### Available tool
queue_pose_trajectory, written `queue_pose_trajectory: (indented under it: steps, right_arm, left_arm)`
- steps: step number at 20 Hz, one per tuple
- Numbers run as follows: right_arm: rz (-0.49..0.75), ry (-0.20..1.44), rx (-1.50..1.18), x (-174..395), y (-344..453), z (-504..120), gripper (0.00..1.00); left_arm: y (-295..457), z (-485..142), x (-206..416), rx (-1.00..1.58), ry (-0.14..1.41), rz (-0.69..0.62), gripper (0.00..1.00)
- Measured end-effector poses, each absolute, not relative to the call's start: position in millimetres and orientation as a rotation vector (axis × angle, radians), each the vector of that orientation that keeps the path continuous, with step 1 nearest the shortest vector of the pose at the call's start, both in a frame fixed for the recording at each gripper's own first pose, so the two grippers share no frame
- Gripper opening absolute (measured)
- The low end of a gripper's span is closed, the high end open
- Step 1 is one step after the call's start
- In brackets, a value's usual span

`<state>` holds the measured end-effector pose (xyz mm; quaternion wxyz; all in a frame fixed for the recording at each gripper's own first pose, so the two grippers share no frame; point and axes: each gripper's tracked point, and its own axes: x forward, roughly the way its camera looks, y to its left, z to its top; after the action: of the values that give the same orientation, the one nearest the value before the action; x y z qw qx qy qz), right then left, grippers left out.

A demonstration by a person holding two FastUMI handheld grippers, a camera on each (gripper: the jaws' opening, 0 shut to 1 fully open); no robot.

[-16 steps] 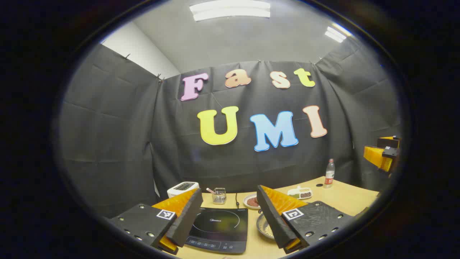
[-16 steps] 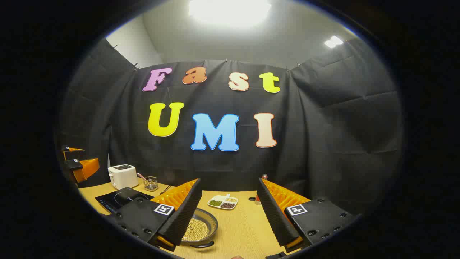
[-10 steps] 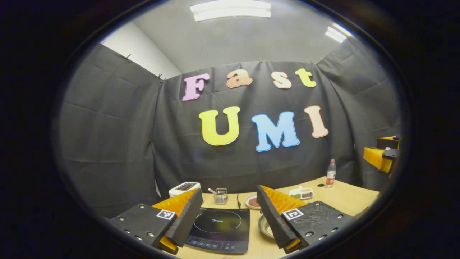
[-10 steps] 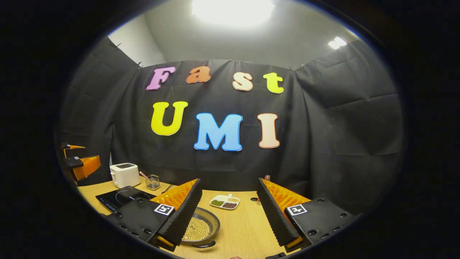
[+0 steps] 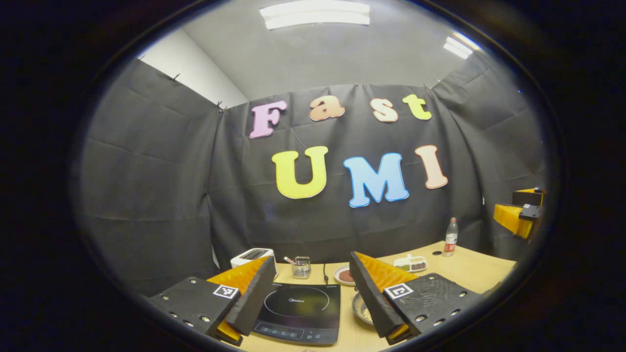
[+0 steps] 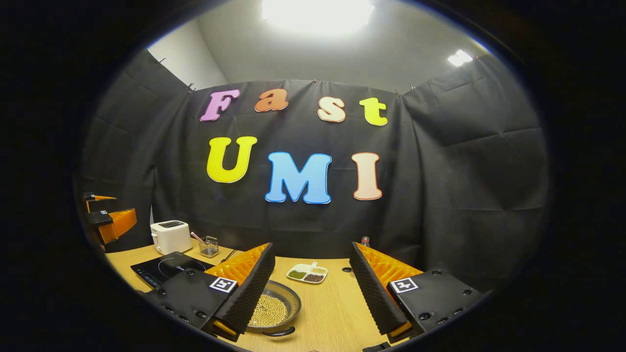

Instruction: First push the handle of the pot to place it horizontally, then grasp the pot with both hands and set it on the induction cooktop.

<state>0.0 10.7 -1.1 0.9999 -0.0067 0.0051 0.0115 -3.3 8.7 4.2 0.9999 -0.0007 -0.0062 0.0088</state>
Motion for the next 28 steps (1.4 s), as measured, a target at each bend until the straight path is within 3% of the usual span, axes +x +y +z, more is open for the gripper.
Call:
queue_pose_trajectory:
  steps: [5,10,12,13,20,23,25,26,28]
  right_arm:
    - [0.027,0.008,-0.017,0.5,12.6,-0.1,0.98]
    - [0.03,0.013,-0.017,1.8,15.2,-3.3,0.82]
    - [0.024,0.026,-0.017,1.3,14.3,-6.2,0.8]
    - [0.03,0.027,-0.013,1.3,15.4,-6.4,0.67]
    - [0.066,0.057,-0.029,2.2,28.0,-12.6,0.39]
    - [0.074,0.047,-0.039,2.0,31.8,-10.8,0.11]
    - [0.066,0.039,-0.052,1.0,35.8,-5.5,0.02]
    - [0.085,0.04,-0.051,3.9,40.5,-10.6,0.07]
    - [0.125,0.062,-0.056,3.5,54.7,-16.7,0.02]
  left_arm:
    - [14.1,7.9,-6.1,0.01,-0.022,0.026,0.9]
    - [16.6,9.2,-8.4,0.019,-0.025,0.03,0.9]
    - [17.3,8.0,-9.1,0.017,-0.023,0.032,0.9]
    - [17.9,7.9,-9.4,0.018,-0.023,0.033,0.9]
    - [22.3,8.2,-7.8,0.022,-0.029,0.031,0.9]
    - [25.4,8.0,-7.2,0.02,-0.029,0.031,0.9]
    - [27.5,6.7,-4.6,0.022,-0.029,0.03,0.9]
    - [29.3,6.8,-3.8,0.024,-0.03,0.03,0.9]
    - [32.2,6.2,-1.9,0.019,-0.031,0.028,0.9]
